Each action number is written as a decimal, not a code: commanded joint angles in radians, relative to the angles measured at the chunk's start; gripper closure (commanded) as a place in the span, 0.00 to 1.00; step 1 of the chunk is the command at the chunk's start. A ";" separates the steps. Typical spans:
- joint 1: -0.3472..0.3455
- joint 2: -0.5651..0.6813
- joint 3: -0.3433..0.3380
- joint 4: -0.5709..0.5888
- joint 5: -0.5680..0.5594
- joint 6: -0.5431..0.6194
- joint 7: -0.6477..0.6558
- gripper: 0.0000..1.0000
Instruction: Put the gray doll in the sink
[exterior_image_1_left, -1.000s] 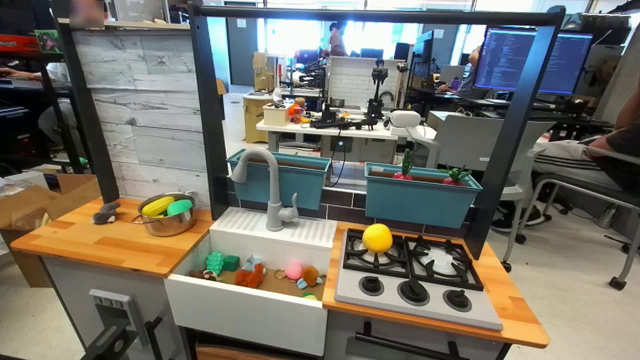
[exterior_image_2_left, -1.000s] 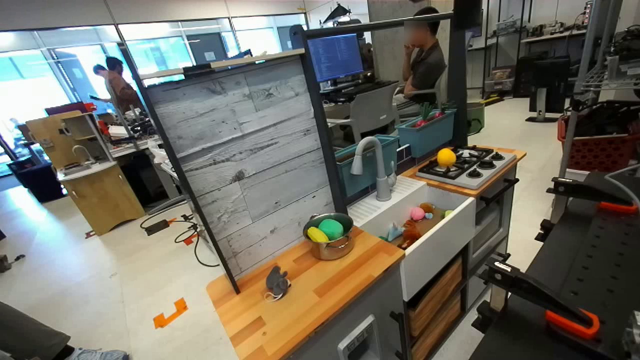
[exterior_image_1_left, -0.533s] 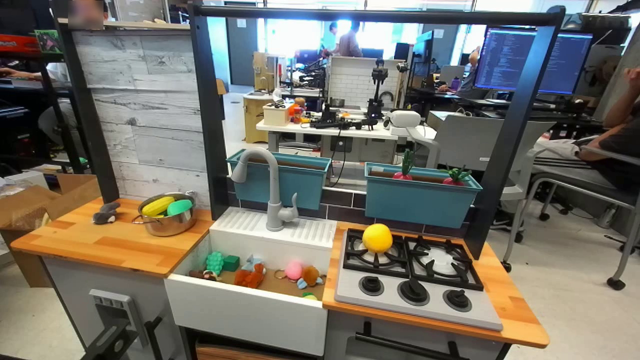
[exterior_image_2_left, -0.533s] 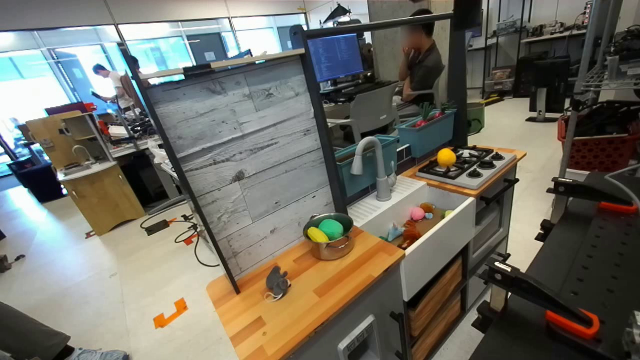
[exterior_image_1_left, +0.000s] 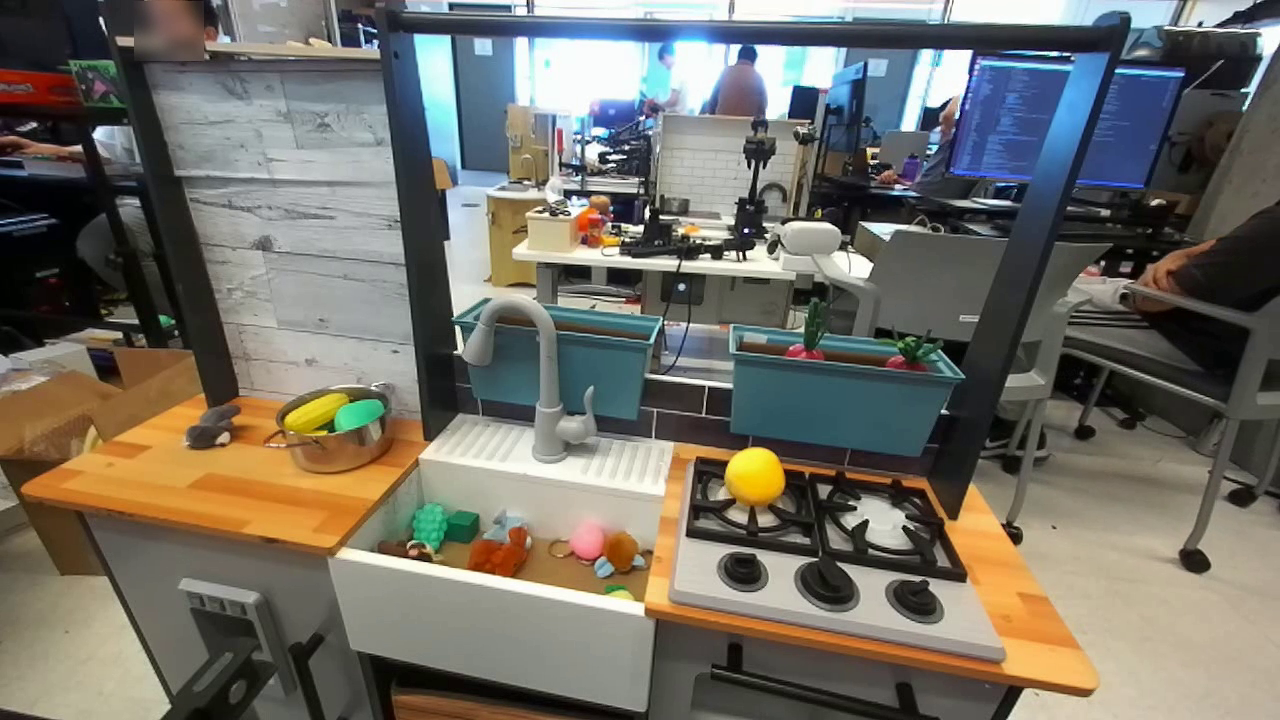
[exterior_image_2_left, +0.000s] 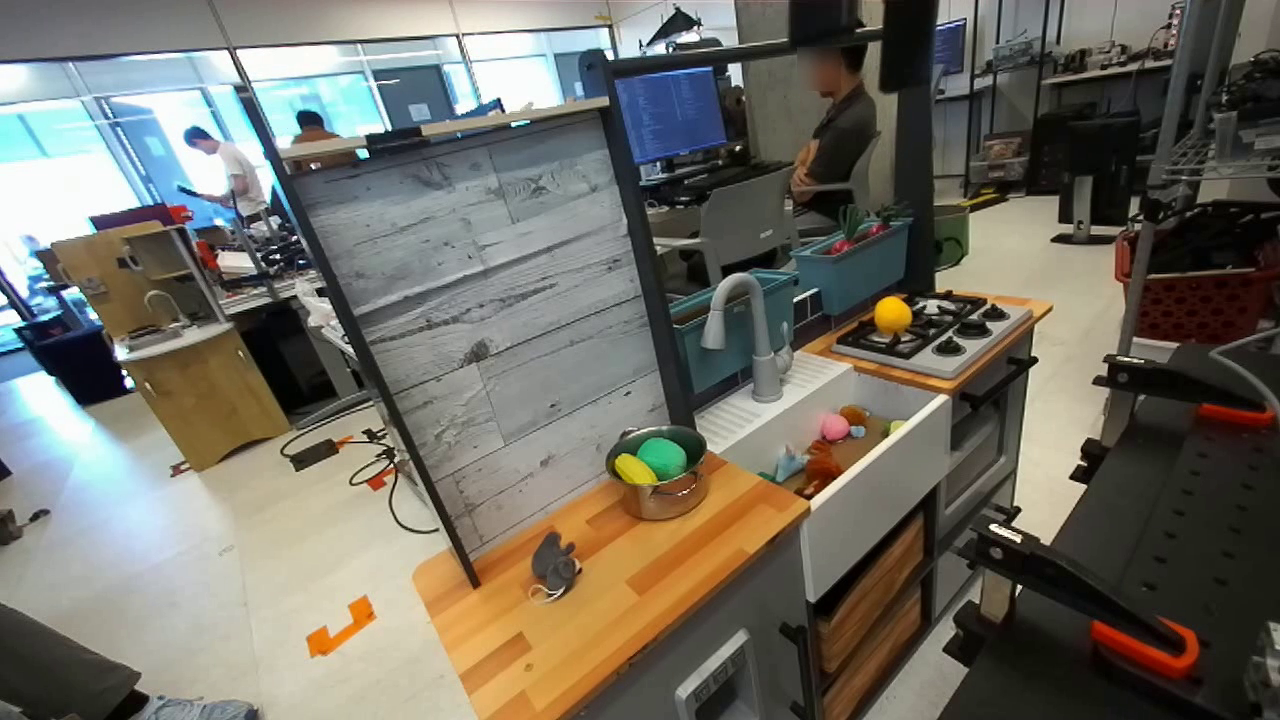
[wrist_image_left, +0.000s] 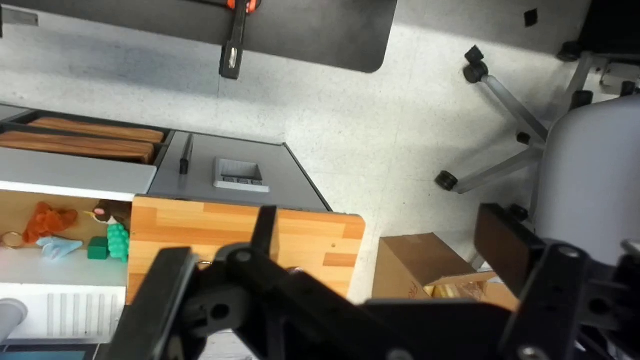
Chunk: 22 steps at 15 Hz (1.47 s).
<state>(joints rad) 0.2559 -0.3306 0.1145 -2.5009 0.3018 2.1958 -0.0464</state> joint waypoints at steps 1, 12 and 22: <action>-0.001 0.233 0.018 0.067 0.021 0.169 -0.072 0.00; -0.033 0.931 0.053 0.607 -0.033 0.179 0.003 0.00; 0.089 1.433 0.015 1.159 -0.128 0.224 0.247 0.00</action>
<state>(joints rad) 0.2960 0.9667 0.1515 -1.5306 0.2132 2.4047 0.1138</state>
